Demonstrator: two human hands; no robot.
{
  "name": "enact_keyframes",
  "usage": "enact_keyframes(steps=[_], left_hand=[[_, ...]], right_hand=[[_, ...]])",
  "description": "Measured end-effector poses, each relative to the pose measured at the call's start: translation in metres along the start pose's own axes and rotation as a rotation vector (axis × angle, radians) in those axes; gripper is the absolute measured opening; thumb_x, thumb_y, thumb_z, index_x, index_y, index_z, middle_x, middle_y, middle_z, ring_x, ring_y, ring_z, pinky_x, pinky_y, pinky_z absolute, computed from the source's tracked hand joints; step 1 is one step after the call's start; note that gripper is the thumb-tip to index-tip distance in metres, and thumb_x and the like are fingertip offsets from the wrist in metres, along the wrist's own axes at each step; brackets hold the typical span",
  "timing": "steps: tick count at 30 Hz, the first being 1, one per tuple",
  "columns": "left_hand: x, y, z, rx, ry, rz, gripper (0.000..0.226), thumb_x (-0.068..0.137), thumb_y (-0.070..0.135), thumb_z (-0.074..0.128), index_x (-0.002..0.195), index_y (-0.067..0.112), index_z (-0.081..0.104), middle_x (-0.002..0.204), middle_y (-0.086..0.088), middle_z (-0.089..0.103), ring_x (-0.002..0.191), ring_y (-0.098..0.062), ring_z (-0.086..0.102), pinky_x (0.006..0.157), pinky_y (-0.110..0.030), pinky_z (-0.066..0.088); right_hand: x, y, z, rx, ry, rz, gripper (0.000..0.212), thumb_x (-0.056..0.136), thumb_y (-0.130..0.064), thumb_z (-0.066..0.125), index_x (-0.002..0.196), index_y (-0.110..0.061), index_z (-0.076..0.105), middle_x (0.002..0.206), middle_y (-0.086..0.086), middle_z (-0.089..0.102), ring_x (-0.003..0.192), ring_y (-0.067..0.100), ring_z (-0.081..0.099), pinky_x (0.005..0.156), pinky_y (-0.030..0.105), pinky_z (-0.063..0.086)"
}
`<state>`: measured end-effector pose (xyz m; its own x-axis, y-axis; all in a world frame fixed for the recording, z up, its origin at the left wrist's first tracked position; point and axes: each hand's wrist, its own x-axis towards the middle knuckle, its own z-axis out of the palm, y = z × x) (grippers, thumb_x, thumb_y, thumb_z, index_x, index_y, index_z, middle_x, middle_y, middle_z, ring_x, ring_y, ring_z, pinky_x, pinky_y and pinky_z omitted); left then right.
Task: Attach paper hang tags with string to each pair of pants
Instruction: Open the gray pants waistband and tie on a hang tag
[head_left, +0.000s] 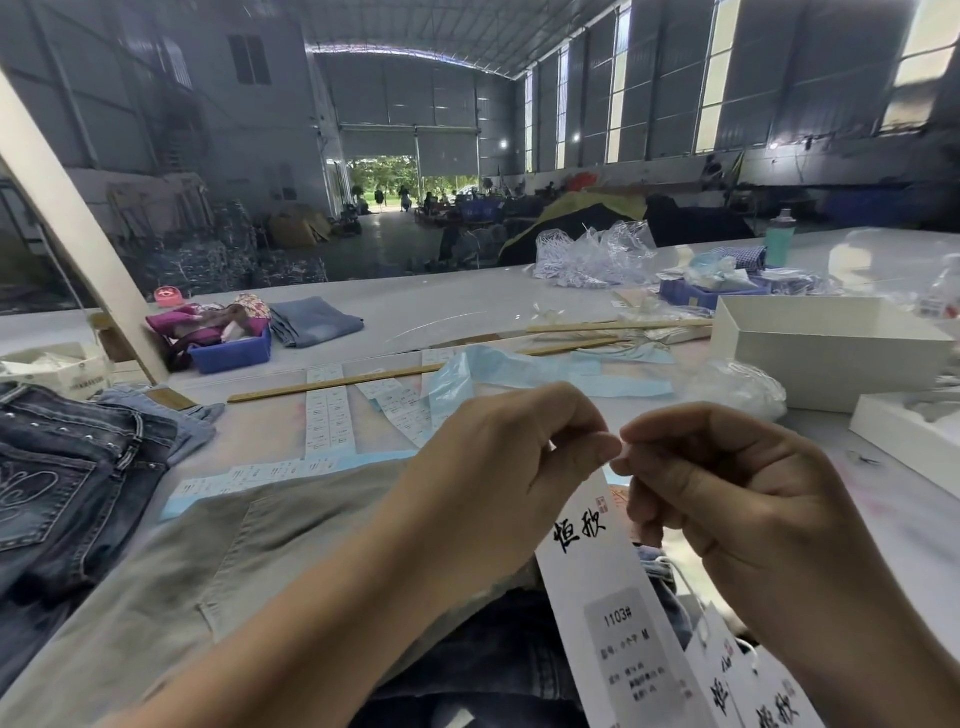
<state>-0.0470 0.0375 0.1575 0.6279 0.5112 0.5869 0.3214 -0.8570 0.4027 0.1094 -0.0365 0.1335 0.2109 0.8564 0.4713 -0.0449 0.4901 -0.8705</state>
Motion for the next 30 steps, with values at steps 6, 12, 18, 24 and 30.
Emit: enact_keyframes(steps=[6, 12, 18, 24, 30], left_hand=[[-0.001, -0.001, -0.001, 0.016, -0.008, 0.002, 0.010, 0.093, 0.033, 0.062, 0.092, 0.024, 0.067, 0.075, 0.019, 0.060, 0.074, -0.002, 0.057, 0.062, -0.013, 0.044], [-0.002, -0.005, -0.003, 0.000, -0.043, -0.014, 0.014, 0.090, 0.035, 0.063, 0.092, 0.023, 0.069, 0.077, 0.015, 0.065, 0.072, -0.005, 0.058, 0.063, -0.021, 0.046], [-0.003, -0.006, -0.005, 0.002, -0.062, -0.025, 0.014, 0.091, 0.037, 0.063, 0.090, 0.024, 0.067, 0.067, 0.025, 0.052, 0.069, 0.005, 0.052, 0.062, -0.016, 0.044], [-0.005, -0.008, -0.005, -0.002, -0.084, -0.019, 0.017, 0.091, 0.037, 0.061, 0.092, 0.021, 0.068, 0.068, 0.023, 0.053, 0.069, 0.003, 0.052, 0.062, -0.018, 0.045], [-0.007, -0.013, -0.005, -0.163, -0.120, -0.079, 0.009, 0.088, 0.032, 0.068, 0.084, 0.024, 0.067, 0.066, 0.022, 0.059, 0.069, 0.007, 0.057, 0.061, -0.011, 0.044]], right_hand=[[0.002, 0.003, 0.000, -0.030, -0.007, -0.018, 0.058, 0.049, -0.059, 0.086, 0.085, -0.015, 0.078, 0.065, 0.018, 0.067, 0.053, 0.021, 0.060, 0.049, 0.027, 0.049], [0.001, 0.007, 0.001, -0.103, -0.007, -0.039, 0.036, 0.061, -0.047, 0.079, 0.082, -0.017, 0.078, 0.063, 0.020, 0.065, 0.050, 0.019, 0.057, 0.049, 0.025, 0.049], [0.002, 0.011, 0.002, -0.102, -0.001, -0.043, 0.033, 0.061, -0.043, 0.077, 0.082, -0.018, 0.077, 0.062, 0.021, 0.064, 0.050, 0.020, 0.056, 0.050, 0.026, 0.049], [0.001, 0.013, 0.005, -0.228, 0.004, -0.093, 0.016, 0.066, -0.027, 0.069, 0.079, -0.023, 0.077, 0.057, 0.014, 0.064, 0.049, 0.016, 0.057, 0.050, 0.022, 0.049], [0.001, 0.010, 0.004, -0.257, -0.055, -0.116, 0.013, 0.069, -0.025, 0.082, 0.080, -0.025, 0.075, 0.059, 0.009, 0.066, 0.049, 0.015, 0.059, 0.050, 0.023, 0.051]])
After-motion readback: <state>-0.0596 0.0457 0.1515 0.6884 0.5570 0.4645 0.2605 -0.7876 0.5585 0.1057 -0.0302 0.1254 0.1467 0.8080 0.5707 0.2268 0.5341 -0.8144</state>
